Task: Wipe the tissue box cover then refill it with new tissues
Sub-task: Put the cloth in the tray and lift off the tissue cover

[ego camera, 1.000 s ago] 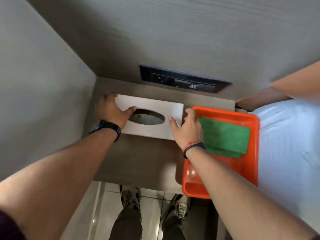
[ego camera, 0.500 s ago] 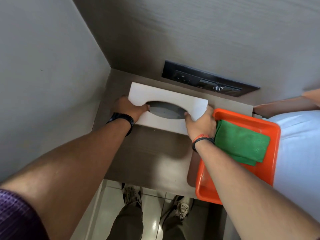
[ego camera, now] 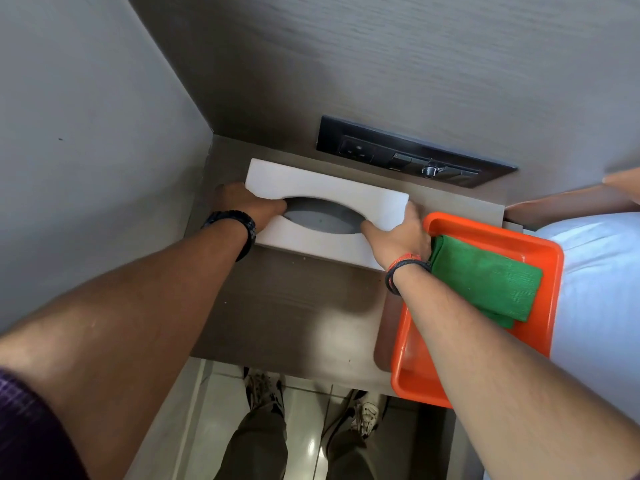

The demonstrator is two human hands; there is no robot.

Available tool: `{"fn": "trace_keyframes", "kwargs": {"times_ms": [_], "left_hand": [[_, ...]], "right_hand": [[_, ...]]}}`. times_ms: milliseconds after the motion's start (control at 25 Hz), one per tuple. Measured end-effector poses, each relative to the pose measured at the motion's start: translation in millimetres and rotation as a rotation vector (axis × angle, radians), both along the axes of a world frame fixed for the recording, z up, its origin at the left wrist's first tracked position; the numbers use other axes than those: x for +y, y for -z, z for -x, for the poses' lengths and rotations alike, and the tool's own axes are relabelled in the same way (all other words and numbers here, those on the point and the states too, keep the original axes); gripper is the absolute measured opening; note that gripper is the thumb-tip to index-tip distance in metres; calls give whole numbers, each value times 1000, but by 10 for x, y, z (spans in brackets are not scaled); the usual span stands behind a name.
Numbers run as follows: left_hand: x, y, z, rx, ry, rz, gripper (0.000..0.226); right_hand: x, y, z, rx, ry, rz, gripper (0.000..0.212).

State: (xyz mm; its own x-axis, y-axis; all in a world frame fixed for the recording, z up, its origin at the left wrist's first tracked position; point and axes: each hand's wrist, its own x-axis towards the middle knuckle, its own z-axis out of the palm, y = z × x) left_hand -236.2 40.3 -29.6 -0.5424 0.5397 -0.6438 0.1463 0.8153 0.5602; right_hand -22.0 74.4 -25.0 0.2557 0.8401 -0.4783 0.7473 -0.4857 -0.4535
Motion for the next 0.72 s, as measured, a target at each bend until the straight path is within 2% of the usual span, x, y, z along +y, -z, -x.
{"fn": "trace_keyframes", "kwargs": {"times_ms": [280,560,720], "left_hand": [[-26,-43,64,-16,59,-10,39],[-24,-38,137,-16,81,28,63],[-11,-53,109,-24,57,12,57]], "right_hand": [[60,-36,8,85,-7,10,68],[103,-103,9,151,-17,36,65],[127,-123,-2,176,-10,67,70]]}}
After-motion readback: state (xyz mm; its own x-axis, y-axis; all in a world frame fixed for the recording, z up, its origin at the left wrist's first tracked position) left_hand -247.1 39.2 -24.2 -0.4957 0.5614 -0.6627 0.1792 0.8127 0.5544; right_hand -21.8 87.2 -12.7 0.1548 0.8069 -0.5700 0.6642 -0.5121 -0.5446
